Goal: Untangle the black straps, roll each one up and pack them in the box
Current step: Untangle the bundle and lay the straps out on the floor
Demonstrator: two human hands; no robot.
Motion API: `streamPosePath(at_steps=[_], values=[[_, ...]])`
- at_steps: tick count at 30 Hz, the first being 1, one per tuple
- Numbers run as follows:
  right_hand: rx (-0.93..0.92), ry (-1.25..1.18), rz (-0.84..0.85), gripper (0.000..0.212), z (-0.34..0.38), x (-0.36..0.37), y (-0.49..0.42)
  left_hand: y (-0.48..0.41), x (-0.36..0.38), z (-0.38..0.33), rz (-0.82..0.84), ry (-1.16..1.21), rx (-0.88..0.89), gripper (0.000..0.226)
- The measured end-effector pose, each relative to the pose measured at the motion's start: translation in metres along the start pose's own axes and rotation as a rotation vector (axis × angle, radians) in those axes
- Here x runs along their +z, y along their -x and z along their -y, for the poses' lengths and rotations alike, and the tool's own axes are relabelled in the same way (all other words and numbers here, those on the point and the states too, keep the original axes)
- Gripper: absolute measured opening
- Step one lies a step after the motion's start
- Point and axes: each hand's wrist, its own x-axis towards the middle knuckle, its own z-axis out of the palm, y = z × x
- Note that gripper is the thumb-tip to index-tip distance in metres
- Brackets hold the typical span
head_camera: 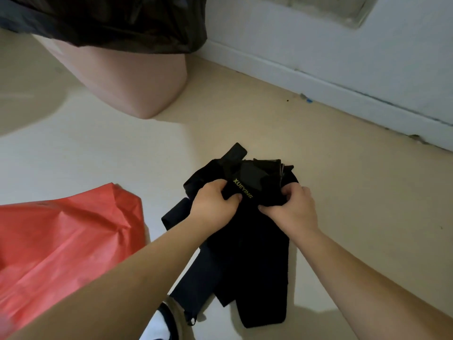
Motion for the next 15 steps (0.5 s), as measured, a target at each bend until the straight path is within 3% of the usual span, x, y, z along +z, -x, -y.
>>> streamPosePath(at_steps=[4, 7, 10, 13, 15], values=[[0.12, -0.317, 0.15, 0.033, 0.014, -0.012, 0.007, 0.021, -0.018, -0.006, 0.115, 0.318, -0.09, 0.02], [0.161, -0.448, 0.252, 0.014, 0.027, -0.03, 0.018, 0.035, -0.037, -0.022, 0.303, 0.568, -0.18, 0.022], [0.167, -0.564, 0.342, 0.024, 0.042, -0.051, 0.03, 0.044, -0.048, -0.042, 0.33, 0.625, -0.273, 0.042], [0.161, -0.712, 0.333, 0.031, 0.054, -0.069, 0.038, 0.05, -0.052, -0.047, 0.306, 0.603, -0.29, 0.034], [0.141, -0.635, 0.288, 0.033, 0.057, -0.073, 0.041, 0.052, -0.055, -0.04, 0.279, 0.628, -0.276, 0.023]])
